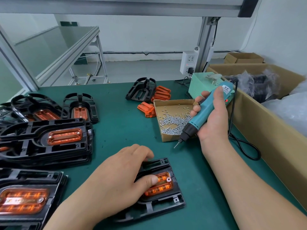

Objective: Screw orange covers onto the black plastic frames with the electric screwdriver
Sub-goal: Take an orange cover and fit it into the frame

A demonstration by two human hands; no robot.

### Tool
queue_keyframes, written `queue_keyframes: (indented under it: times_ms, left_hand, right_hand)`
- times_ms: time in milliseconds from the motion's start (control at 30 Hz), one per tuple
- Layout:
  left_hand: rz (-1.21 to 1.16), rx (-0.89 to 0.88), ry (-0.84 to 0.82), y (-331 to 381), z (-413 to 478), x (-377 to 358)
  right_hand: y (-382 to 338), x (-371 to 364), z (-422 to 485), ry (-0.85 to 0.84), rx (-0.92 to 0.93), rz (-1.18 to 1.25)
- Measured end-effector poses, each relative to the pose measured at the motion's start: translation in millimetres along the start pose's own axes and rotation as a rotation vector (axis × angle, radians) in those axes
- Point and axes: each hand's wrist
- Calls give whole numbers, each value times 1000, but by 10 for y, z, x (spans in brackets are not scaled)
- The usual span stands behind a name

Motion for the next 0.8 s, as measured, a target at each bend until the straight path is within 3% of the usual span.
queue_keyframes:
  times_ms: [167,367,800]
  left_hand:
    - [71,35,-82,24,81,-71]
    - [-41,122,-221,38,265,-5]
    - [-119,64,-225,81,313,-7]
  right_hand:
    - [-2,-4,-6,-4,-5,3]
    - [2,-20,-11,6,-6,-3]
    - [4,-40,-26,7,-13,-3]
Point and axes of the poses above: each hand's wrist, its own z-axis towards the middle knuckle, its own x-axis out of the back of the hand, y = z × x, and after that the axes turned 14 degrees about z, right-handed
